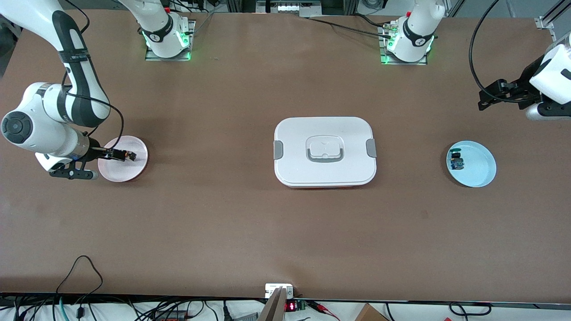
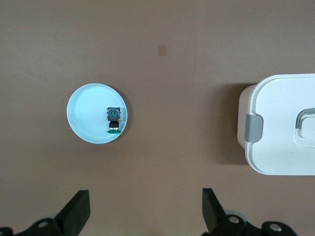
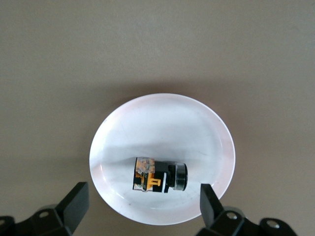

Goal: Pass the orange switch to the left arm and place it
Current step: 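Close the right gripper on the orange switch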

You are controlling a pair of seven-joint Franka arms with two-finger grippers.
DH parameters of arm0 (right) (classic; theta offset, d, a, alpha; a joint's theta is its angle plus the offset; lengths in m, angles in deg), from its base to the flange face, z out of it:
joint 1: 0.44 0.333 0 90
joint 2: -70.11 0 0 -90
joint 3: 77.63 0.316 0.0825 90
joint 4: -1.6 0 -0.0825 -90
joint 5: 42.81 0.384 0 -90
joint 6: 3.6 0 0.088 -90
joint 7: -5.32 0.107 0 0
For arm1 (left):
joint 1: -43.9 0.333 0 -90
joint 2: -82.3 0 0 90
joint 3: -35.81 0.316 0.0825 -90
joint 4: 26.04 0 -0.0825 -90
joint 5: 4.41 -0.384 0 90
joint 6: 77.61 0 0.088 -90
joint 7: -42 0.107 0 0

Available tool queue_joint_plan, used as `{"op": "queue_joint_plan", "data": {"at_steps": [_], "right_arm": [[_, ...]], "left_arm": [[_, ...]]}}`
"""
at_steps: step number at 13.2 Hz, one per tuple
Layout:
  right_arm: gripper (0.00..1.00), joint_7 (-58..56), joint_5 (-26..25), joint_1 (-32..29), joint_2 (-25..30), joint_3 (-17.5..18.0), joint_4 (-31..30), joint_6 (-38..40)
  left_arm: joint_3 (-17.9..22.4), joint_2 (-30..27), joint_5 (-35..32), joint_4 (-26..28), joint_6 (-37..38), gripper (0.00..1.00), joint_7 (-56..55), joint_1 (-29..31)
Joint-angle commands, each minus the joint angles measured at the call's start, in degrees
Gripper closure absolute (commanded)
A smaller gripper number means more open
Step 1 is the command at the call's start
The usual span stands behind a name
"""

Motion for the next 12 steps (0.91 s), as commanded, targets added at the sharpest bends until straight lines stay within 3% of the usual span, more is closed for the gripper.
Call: {"op": "queue_joint_plan", "data": {"at_steps": [1,5,12], "right_arm": [[0.00,0.31,-0.30,-0.35,1.16,0.49,-2.42,-1.41],[0.00,0.32,-0.03,-0.79,0.72,0.14,-7.08,-8.26],[0.00,0.40,-0.12,-2.10,-1.30,-0.04,-7.96,-9.49]], "left_arm": [[0.09,0.53,0.71,-1.44,1.13,0.00,0.68,0.21],[0.09,0.53,0.71,-1.44,1.13,0.00,0.68,0.21],[0.09,0.53,0.71,-1.44,1.13,0.00,0.60,0.21]]}}
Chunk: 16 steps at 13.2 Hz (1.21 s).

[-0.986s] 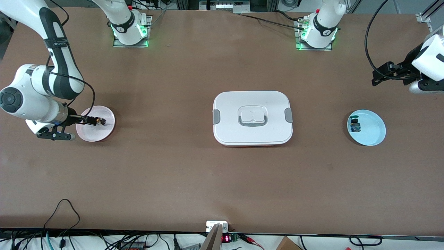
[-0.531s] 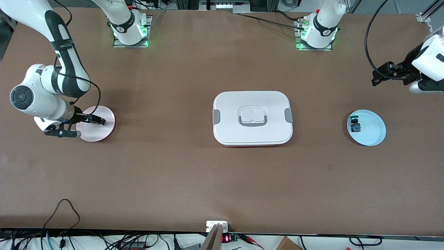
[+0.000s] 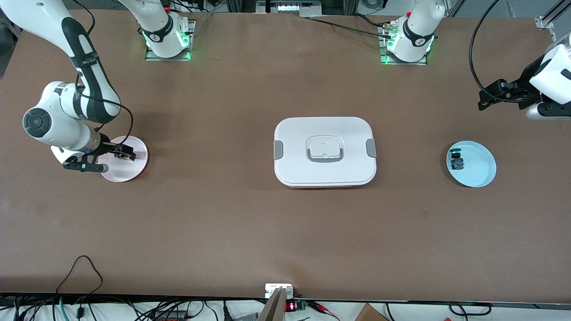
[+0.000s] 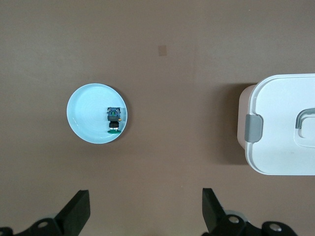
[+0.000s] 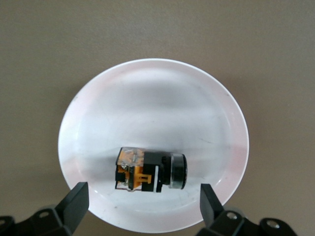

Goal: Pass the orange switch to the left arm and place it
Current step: 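Close the right gripper on the orange switch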

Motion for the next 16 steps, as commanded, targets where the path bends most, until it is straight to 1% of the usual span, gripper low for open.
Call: {"op": "queue_joint_plan", "data": {"at_steps": [1,4,7,16], "right_arm": [[0.00,0.30,-0.12,-0.74,-0.63,0.24,-0.65,-1.75],[0.00,0.38,0.05,-0.56,-1.95,0.24,-1.09,-4.29],[0.00,0.38,0.23,-0.48,-2.48,0.24,-2.93,-7.90],[0.00,0.38,0.49,-0.12,-3.89,0.24,-3.03,-9.31]], "left_arm": [[0.09,0.53,0.71,-1.44,1.13,0.00,0.68,0.21],[0.09,0.53,0.71,-1.44,1.13,0.00,0.60,0.21],[0.09,0.53,0.71,-1.44,1.13,0.00,0.60,0.21],[0.09,0.53,0.71,-1.44,1.13,0.00,0.60,0.21]]}}
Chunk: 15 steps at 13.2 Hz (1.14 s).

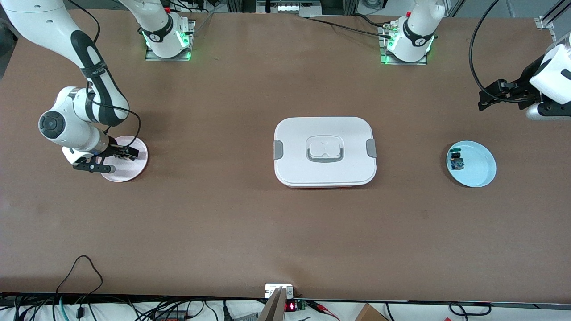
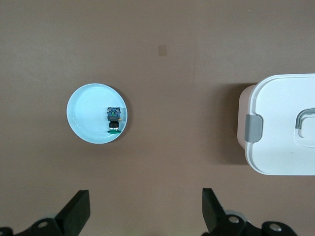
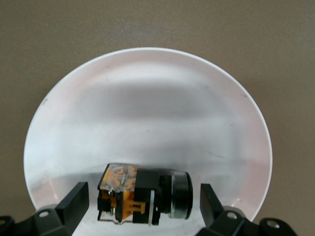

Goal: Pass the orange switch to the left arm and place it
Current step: 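Close the right gripper on the orange switch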

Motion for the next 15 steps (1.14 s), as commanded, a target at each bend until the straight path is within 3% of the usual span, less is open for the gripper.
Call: {"op": "queue_joint_plan", "data": {"at_steps": [1,6,9,10,12,15], "right_arm": [[0.00,0.37,0.45,0.06,-0.44,0.15,-0.63,-1.24],[0.00,0.28,0.45,-0.11,-0.71,0.15,-0.71,-0.89],[0.59,-0.42,0.45,-0.11,-0.27,0.15,-0.71,-0.53],[0.74,-0.60,0.45,-0.11,-0.01,0.15,-0.54,0.34],[0.92,-0.34,0.62,0.06,0.61,0.23,0.16,3.58],[1.00,-0.16,0.97,0.24,2.45,0.41,0.25,5.95]], "left_arm": [[0.09,0.53,0.71,-1.44,1.13,0.00,0.68,0.21],[0.09,0.53,0.71,-1.44,1.13,0.00,0.60,0.21],[0.09,0.53,0.71,-1.44,1.13,0.00,0.60,0.21],[0.09,0.53,0.71,-1.44,1.13,0.00,0.60,0.21],[0.09,0.53,0.71,-1.44,1.13,0.00,0.60,0.21],[0.09,0.53,0.71,-1.44,1.13,0.00,0.60,0.21]]}}
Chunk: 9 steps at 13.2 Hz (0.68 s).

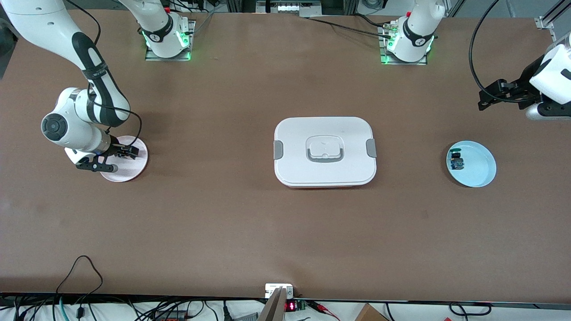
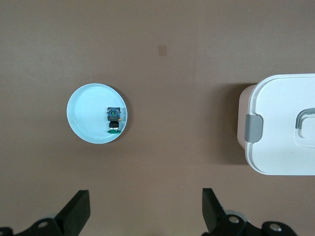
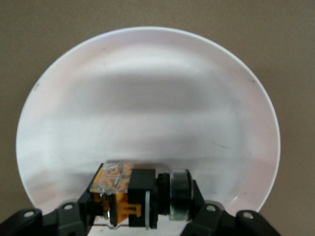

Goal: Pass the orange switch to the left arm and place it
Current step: 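Close the right gripper on the orange switch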

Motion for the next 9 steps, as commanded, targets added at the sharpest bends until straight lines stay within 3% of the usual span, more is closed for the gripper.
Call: {"op": "queue_joint_plan", "data": {"at_steps": [1,9], "right_arm": [[1.00,-0.23,2.32,0.75,2.99,0.32,0.78,5.60],[1.00,-0.76,4.09,4.44,4.84,0.67,18.53,27.58]], "left_arm": [[0.09,0.53,0.71,-1.44,1.13,0.00,0.60,0.21],[0.09,0.53,0.71,-1.44,1.13,0.00,0.68,0.21]]}}
